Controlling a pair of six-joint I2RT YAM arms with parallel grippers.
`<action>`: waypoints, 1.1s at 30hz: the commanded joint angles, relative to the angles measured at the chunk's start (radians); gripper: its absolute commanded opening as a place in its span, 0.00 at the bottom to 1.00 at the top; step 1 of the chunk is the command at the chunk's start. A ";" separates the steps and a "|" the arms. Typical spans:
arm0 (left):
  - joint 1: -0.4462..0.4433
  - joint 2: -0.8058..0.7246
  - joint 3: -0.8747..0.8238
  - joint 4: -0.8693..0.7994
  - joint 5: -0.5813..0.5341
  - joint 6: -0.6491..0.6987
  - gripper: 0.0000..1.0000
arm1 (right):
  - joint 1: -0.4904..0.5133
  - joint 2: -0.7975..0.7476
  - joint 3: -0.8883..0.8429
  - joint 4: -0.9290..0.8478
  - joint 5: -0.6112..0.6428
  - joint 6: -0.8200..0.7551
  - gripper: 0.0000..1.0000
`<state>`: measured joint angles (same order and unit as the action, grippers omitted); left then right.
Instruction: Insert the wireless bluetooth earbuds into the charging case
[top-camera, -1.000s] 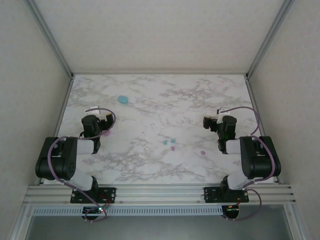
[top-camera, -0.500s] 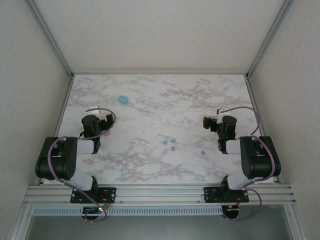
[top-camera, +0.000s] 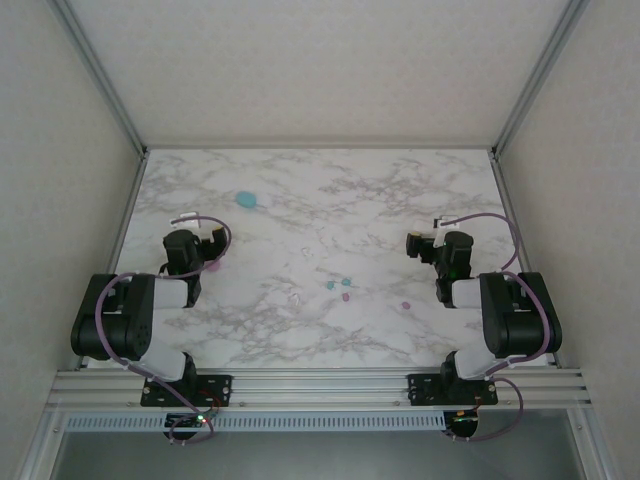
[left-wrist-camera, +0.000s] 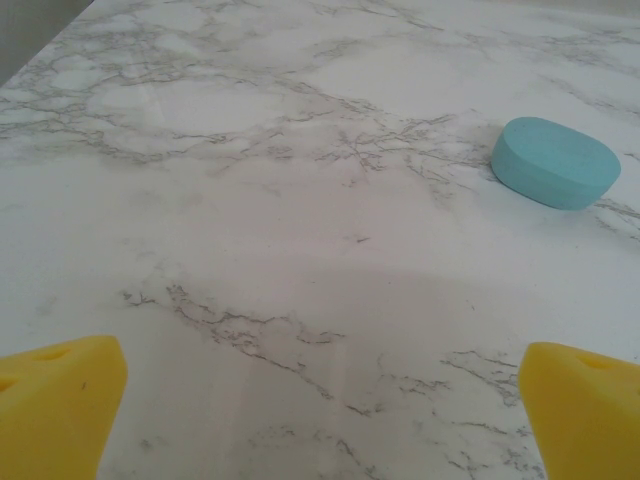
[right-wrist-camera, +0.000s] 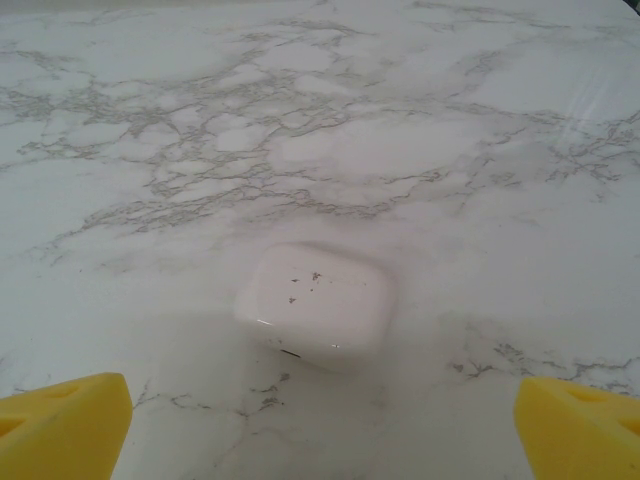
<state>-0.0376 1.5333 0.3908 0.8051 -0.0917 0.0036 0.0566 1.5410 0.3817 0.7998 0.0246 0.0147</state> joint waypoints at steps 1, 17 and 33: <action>-0.005 0.004 0.014 0.028 -0.010 -0.008 1.00 | -0.006 -0.004 0.022 0.004 -0.005 0.004 0.99; -0.001 -0.260 0.161 -0.392 -0.094 -0.091 1.00 | -0.027 -0.132 0.322 -0.620 0.051 0.120 0.99; 0.029 -0.219 0.511 -0.757 0.205 -0.451 1.00 | -0.132 0.101 0.767 -1.078 -0.260 0.308 0.96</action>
<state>-0.0002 1.2888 0.8497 0.1078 -0.0296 -0.3790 -0.0574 1.6115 1.0855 -0.1795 -0.1394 0.2771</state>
